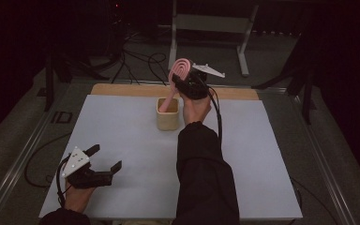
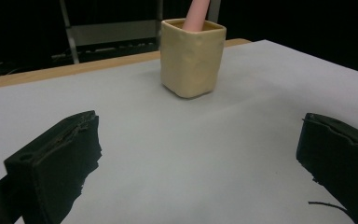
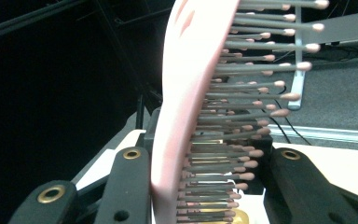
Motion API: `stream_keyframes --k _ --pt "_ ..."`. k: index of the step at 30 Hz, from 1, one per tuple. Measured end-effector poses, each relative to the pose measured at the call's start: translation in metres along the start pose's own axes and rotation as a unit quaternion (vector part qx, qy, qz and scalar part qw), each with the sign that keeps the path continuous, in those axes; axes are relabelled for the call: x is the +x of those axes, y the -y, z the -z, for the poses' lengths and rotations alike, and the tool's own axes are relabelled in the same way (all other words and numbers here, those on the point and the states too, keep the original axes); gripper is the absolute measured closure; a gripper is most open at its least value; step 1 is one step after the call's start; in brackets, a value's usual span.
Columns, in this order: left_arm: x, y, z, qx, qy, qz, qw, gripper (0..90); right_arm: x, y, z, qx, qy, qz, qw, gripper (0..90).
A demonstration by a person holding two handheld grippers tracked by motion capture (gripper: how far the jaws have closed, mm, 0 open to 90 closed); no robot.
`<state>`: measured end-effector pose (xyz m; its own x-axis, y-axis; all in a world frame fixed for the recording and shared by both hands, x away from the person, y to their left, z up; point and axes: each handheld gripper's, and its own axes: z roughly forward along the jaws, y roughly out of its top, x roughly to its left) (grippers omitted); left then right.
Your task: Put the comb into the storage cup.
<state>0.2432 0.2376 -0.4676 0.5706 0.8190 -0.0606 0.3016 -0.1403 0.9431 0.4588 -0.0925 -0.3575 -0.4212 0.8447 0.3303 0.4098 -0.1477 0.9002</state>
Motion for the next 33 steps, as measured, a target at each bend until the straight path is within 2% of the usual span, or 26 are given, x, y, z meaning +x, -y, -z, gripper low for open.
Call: stream_keyframes --k 33 --pt "-0.001 0.001 -0.001 0.004 0.000 -0.003 1.0000 0.2 0.003 0.016 -0.018 0.030 0.012 0.015 0.9994 63.5"
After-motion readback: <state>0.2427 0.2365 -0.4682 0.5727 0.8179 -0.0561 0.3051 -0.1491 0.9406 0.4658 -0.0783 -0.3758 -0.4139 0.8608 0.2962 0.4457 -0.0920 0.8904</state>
